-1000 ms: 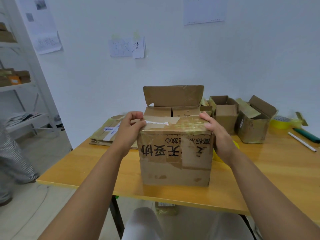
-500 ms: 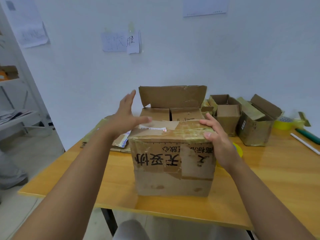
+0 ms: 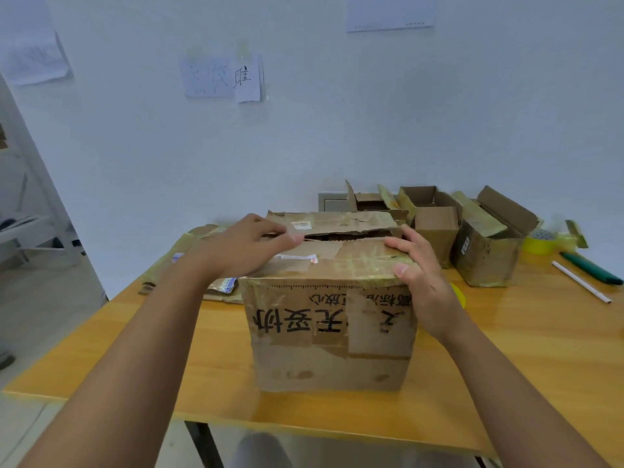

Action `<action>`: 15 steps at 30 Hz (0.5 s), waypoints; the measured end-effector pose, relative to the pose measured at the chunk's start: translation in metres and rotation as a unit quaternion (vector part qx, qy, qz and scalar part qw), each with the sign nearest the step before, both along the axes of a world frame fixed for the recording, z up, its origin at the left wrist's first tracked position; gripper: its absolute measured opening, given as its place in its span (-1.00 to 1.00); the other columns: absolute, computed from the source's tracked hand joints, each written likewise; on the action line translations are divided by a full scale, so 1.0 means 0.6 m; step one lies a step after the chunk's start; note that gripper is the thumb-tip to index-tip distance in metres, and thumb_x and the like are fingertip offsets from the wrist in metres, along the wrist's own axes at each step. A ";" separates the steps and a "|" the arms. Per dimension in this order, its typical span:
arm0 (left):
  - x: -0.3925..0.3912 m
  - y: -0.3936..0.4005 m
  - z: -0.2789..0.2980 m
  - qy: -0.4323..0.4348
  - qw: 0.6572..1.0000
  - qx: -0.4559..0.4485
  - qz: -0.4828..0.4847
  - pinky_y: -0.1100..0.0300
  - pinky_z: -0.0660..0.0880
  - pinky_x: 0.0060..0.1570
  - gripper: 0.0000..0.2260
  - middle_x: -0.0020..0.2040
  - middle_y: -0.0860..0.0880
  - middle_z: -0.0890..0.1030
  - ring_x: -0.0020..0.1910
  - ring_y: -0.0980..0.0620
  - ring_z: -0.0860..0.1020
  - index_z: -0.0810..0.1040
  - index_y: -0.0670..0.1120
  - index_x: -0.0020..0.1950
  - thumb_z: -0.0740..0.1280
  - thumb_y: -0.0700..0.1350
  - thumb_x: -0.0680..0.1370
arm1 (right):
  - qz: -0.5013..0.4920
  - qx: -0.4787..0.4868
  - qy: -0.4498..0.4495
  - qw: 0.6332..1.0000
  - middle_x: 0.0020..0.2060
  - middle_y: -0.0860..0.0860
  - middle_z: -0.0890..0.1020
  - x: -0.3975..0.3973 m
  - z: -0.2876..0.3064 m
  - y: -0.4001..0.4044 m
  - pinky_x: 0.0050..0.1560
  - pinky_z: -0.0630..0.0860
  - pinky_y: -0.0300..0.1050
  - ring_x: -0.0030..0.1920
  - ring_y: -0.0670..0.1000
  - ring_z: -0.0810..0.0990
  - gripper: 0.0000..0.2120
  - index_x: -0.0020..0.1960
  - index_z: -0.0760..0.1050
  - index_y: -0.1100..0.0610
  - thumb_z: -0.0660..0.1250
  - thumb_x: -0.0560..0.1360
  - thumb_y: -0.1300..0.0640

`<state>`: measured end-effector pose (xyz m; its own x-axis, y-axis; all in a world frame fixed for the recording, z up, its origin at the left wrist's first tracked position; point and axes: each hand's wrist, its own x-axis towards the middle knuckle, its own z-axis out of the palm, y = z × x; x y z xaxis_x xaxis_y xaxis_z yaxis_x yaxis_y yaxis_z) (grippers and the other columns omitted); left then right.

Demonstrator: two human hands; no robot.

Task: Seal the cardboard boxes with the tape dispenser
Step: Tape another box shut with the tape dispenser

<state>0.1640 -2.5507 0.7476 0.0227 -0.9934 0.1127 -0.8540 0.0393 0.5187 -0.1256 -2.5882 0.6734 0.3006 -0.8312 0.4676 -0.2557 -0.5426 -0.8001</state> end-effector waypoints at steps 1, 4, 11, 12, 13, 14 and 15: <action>-0.001 0.002 -0.001 -0.037 0.999 0.010 0.004 0.14 0.17 0.18 -0.30 0.40 0.18 0.32 0.36 0.11 0.33 0.44 0.37 0.32 0.07 0.62 0.26 | 0.003 -0.007 0.007 1.000 0.53 -0.26 0.14 -0.003 0.002 0.001 0.24 0.17 -0.46 0.40 -0.47 0.08 -0.38 0.38 0.38 -0.13 0.11 0.36 -0.28; -0.013 0.006 0.003 -0.103 0.993 0.046 0.011 0.08 0.18 0.23 -0.12 0.57 0.13 0.15 0.51 0.02 0.22 0.24 0.26 0.53 0.11 0.64 0.28 | 0.015 -0.024 0.062 0.998 0.48 -0.41 0.14 -0.020 0.028 0.000 0.41 0.15 -0.21 0.49 -0.36 0.05 -0.34 0.52 0.23 -0.15 0.23 0.44 -0.21; -0.044 0.008 0.008 -0.173 0.983 0.056 0.007 -0.14 0.00 0.51 -0.36 0.61 -0.03 0.12 0.60 -0.04 -0.08 0.21 0.19 0.56 0.09 0.43 0.54 | 0.051 -0.002 0.382 0.923 0.60 -0.15 0.06 0.020 0.120 -0.009 0.58 -0.07 0.20 0.58 -0.11 -0.03 -0.36 0.60 0.09 -0.09 0.18 0.61 -0.22; -0.052 0.005 0.004 -0.191 0.981 0.038 0.003 -0.15 0.01 0.52 -0.42 0.60 -0.03 0.14 0.60 -0.04 -0.09 0.23 0.13 0.55 0.06 0.35 0.59 | 0.045 -0.006 0.411 0.911 0.60 -0.13 0.08 0.026 0.124 -0.009 0.57 -0.04 0.21 0.58 -0.09 0.01 -0.37 0.61 0.10 -0.06 0.15 0.62 -0.24; -0.060 0.005 -0.001 -0.201 0.979 0.020 -0.002 -0.14 0.04 0.52 -0.45 0.60 -0.03 0.14 0.60 -0.02 -0.08 0.23 0.09 0.55 0.04 0.28 0.61 | 0.041 -0.013 0.430 0.902 0.60 -0.12 0.09 0.029 0.126 -0.011 0.57 -0.02 0.22 0.58 -0.07 0.03 -0.37 0.61 0.11 -0.03 0.12 0.62 -0.25; -0.068 0.006 -0.005 -0.204 0.979 0.009 -0.003 -0.10 0.06 0.52 -0.46 0.61 -0.02 0.13 0.60 -0.02 -0.04 0.20 0.08 0.56 0.01 0.23 0.61 | 0.035 -0.016 0.440 0.897 0.60 -0.11 0.09 0.030 0.127 -0.011 0.56 -0.02 0.23 0.58 -0.07 0.03 -0.36 0.61 0.11 -0.02 0.10 0.62 -0.27; -0.073 0.009 -0.008 -0.199 0.980 0.007 -0.002 -0.07 0.11 0.48 -0.47 0.60 0.00 0.14 0.59 -0.03 0.03 0.18 0.11 0.57 -0.01 0.22 0.61 | 0.029 -0.017 0.445 0.895 0.61 -0.12 0.08 0.030 0.126 -0.011 0.57 -0.03 0.23 0.59 -0.07 0.02 -0.35 0.61 0.10 -0.02 0.09 0.62 -0.28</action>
